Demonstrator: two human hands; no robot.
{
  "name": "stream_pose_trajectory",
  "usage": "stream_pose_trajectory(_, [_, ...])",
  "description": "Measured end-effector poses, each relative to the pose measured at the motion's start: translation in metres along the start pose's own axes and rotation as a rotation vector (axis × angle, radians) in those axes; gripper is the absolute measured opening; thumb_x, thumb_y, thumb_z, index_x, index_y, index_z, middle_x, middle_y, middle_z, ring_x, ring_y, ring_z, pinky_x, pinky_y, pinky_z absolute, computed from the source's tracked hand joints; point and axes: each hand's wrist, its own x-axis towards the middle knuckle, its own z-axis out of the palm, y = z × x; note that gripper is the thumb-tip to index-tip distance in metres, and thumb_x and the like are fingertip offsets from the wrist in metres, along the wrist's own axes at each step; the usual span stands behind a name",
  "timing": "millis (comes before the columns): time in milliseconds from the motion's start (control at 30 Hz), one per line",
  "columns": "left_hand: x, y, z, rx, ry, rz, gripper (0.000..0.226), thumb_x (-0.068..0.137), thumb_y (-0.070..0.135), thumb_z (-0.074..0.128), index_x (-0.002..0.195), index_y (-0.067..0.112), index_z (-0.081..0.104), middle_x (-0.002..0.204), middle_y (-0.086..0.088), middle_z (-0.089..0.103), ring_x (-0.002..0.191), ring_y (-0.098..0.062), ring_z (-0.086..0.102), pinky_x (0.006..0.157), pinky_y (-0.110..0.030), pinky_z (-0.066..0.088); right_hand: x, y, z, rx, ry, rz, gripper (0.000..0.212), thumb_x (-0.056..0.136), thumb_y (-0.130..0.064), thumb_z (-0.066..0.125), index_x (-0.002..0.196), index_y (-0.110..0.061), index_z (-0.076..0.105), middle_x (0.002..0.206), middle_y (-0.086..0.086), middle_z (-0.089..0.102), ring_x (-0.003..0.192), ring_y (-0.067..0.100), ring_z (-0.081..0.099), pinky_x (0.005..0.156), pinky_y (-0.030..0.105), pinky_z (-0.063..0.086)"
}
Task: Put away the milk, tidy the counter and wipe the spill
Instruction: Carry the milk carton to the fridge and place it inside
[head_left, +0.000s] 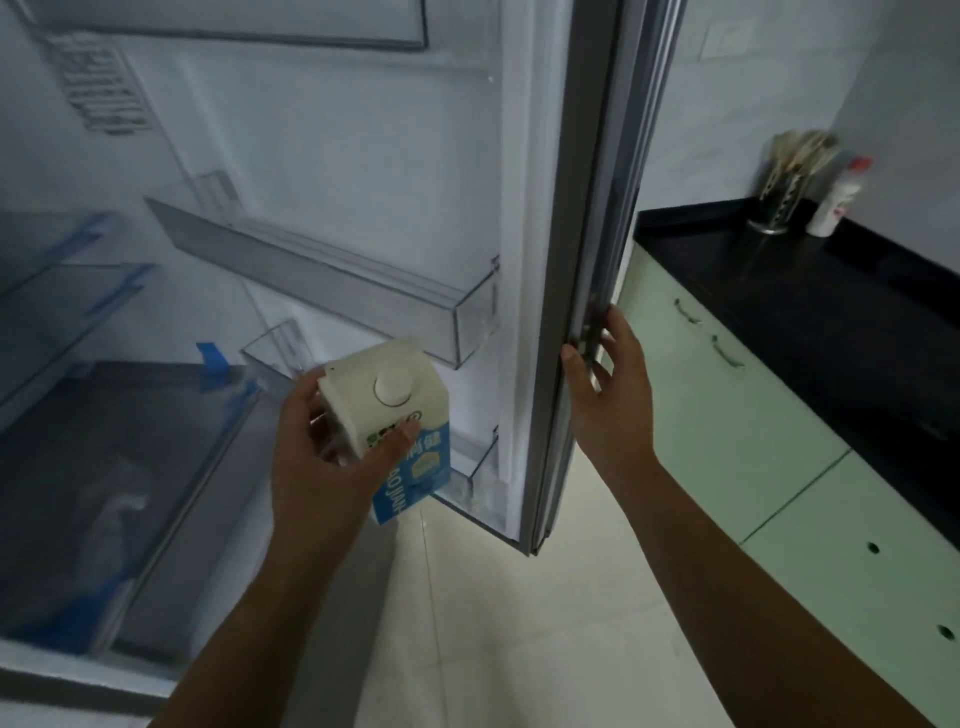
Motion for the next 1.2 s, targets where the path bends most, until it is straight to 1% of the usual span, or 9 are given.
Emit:
stream_pose_trajectory(133, [0.012,0.005,0.020,0.020,-0.015,0.003,0.079,0.051,0.051,0.073,0.121,0.024,0.048,0.119,0.004,0.061,0.109,-0.016,0.061,0.080,-0.039,0.057,0.018,-0.013,-0.009,-0.044,0.003,-0.087,0.052,0.089,-0.032,0.056,0.136,-0.019,0.038,0.137,-0.002,0.042,0.127,0.016,0.041,0.103,0.047,0.040])
stream_pose_trajectory(233, [0.020,0.007,0.026,0.030,-0.027,0.016,0.078,0.052,0.052,0.073,0.121,0.024,0.048,0.121,0.003,0.060,0.111,-0.017,0.060,0.080,-0.036,0.058,0.025,-0.039,-0.010,-0.104,0.016,-0.297,0.052,0.089,-0.034,0.055,0.133,-0.012,0.041,0.136,-0.002,0.039,0.128,0.017,0.040,0.105,0.044,0.039])
stream_pose_trajectory(367, [0.034,0.015,0.030,0.014,0.008,0.019,0.074,0.057,0.043,0.083,0.118,0.033,0.045,0.124,0.003,0.057,0.112,-0.019,0.058,0.082,-0.038,0.057,0.039,-0.070,0.002,-0.119,-0.103,-0.472,0.040,0.087,-0.025,0.060,0.123,-0.009,0.051,0.123,-0.007,0.045,0.117,0.010,0.046,0.100,0.028,0.042])
stream_pose_trajectory(533, [0.049,0.023,0.031,-0.018,0.031,0.026,0.067,0.059,0.034,0.072,0.120,0.029,0.044,0.126,-0.001,0.056,0.114,-0.023,0.057,0.086,-0.045,0.055,0.067,-0.062,0.022,-0.371,-0.278,-0.562,0.033,0.087,-0.025,0.060,0.116,-0.011,0.059,0.117,0.007,0.059,0.112,0.012,0.044,0.097,0.007,0.025])
stream_pose_trajectory(767, [0.063,0.019,0.032,0.024,0.033,0.034,0.060,0.064,0.027,0.074,0.115,0.034,0.043,0.113,0.018,0.055,0.106,-0.014,0.059,0.085,-0.039,0.054,0.104,-0.049,0.024,-0.619,-0.219,-0.670,0.033,0.084,-0.011,0.065,0.116,-0.005,0.060,0.105,0.014,0.062,0.104,0.032,0.055,0.092,0.041,0.045])
stream_pose_trajectory(867, [0.066,0.017,0.036,0.046,0.039,0.049,0.056,0.070,0.016,0.074,0.111,0.038,0.042,0.109,0.024,0.051,0.096,-0.002,0.058,0.083,-0.032,0.054,0.114,-0.043,0.024,-0.621,-0.207,-0.673,0.032,0.083,-0.008,0.066,0.114,-0.006,0.060,0.103,0.014,0.062,0.103,0.032,0.056,0.089,0.042,0.047])
stream_pose_trajectory(967, [0.067,0.017,0.039,0.042,0.039,0.049,0.053,0.065,0.024,0.073,0.103,0.045,0.043,0.107,0.027,0.052,0.092,0.007,0.059,0.075,-0.021,0.055,0.122,-0.040,0.023,-0.617,-0.201,-0.676,0.032,0.082,-0.007,0.067,0.113,-0.006,0.061,0.102,0.013,0.063,0.102,0.031,0.057,0.089,0.040,0.047])
stream_pose_trajectory(1067, [0.070,0.017,0.040,0.020,0.055,0.033,0.053,0.064,0.028,0.072,0.103,0.047,0.043,0.108,0.025,0.054,0.096,0.001,0.059,0.077,-0.025,0.056,0.128,-0.039,0.021,-0.622,-0.221,-0.671,0.032,0.083,-0.012,0.066,0.114,-0.005,0.061,0.105,0.014,0.063,0.104,0.032,0.056,0.089,0.045,0.049])
stream_pose_trajectory(1200, [0.075,0.018,0.029,0.021,0.098,0.026,0.060,0.055,0.039,0.072,0.110,0.042,0.046,0.114,0.013,0.058,0.105,-0.014,0.059,0.084,-0.039,0.055,0.123,-0.049,0.029,-0.597,-0.197,-0.684,0.043,0.090,-0.039,0.050,0.118,-0.008,0.058,0.116,0.013,0.063,0.111,0.030,0.056,0.096,0.047,0.045])
